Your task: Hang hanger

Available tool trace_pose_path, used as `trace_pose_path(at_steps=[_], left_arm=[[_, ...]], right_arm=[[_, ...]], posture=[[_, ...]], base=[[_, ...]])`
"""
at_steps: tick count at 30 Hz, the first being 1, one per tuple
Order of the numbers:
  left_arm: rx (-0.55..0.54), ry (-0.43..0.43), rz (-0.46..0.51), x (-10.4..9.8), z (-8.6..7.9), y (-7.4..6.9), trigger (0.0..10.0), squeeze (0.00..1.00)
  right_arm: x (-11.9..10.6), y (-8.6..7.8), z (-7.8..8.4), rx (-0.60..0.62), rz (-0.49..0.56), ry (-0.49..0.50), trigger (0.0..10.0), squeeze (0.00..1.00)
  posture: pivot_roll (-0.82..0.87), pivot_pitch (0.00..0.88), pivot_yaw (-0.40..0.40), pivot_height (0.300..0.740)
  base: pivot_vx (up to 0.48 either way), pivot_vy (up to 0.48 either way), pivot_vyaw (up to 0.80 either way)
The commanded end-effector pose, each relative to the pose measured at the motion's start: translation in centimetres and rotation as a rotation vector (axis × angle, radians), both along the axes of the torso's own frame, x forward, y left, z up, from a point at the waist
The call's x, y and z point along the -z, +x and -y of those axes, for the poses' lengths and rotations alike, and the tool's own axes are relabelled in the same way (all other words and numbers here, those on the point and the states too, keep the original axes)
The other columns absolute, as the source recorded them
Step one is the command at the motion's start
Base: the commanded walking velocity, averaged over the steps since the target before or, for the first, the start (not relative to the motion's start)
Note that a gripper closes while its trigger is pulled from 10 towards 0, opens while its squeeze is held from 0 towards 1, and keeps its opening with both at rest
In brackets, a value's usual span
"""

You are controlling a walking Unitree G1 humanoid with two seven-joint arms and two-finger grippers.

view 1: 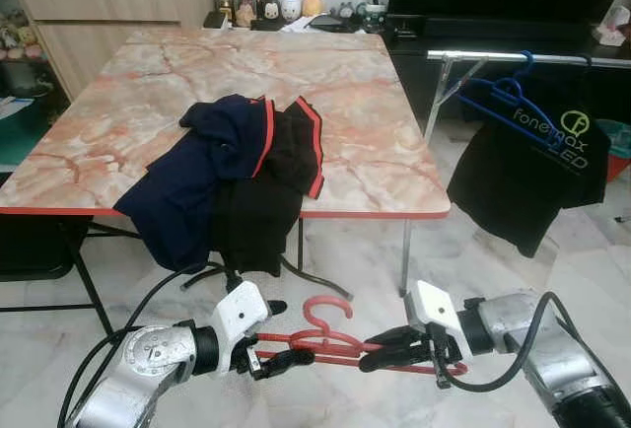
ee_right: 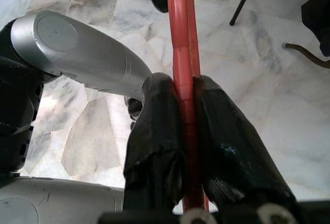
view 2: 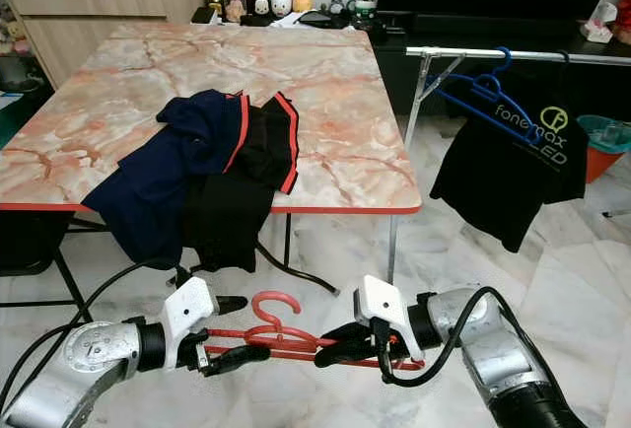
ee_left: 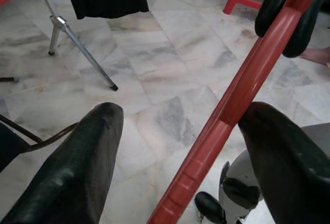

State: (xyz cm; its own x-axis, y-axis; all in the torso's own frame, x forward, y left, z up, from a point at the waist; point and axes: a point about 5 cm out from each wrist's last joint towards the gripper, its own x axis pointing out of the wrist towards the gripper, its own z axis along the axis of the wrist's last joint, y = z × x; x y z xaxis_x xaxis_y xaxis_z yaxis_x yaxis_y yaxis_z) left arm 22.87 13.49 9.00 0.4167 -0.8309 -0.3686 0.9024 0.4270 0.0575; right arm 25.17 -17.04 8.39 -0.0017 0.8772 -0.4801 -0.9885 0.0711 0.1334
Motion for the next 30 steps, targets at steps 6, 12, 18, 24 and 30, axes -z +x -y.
trace_pose_path(at_steps=[6, 12, 18, 24, 30], left_arm=[[0.0, 0.002, 0.005, -0.18, -0.04, 0.4, 0.0, 0.0], [0.006, -0.001, 0.007, -0.23, -0.12, 0.37, 0.0, 0.0], [0.048, -0.008, -0.002, -0.45, -0.08, 0.11, 0.0, 0.0], [0.07, -0.012, -0.01, -0.61, -0.09, -0.03, 0.0, 0.0], [0.082, -0.013, -0.015, -0.62, -0.08, -0.12, 0.0, 0.0]], right_arm=[[-0.45, 0.01, -0.28, -0.011, 0.013, 0.012, 10.0, 0.0], [-0.41, -0.06, -0.36, -0.014, 0.014, 0.017, 10.0, 0.0], [-0.25, -0.08, -0.36, -0.01, 0.013, 0.018, 10.0, 0.0], [-0.07, -0.16, -0.42, -0.015, 0.012, 0.014, 10.0, 0.0], [0.1, -0.1, -0.45, -0.014, 0.018, 0.005, 10.0, 0.0]], posture=[[0.05, 0.0, -0.062, 0.74], [0.05, 0.0, -0.061, 0.74], [0.05, 0.0, -0.059, 0.74], [0.06, 0.0, -0.06, 0.74], [0.06, 0.0, -0.06, 0.74]], base=[[0.0, 0.0, 0.0], [0.0, 0.0, 0.0], [0.0, 0.0, 0.0], [0.0, 0.0, 0.0], [0.0, 0.0, 0.0]])
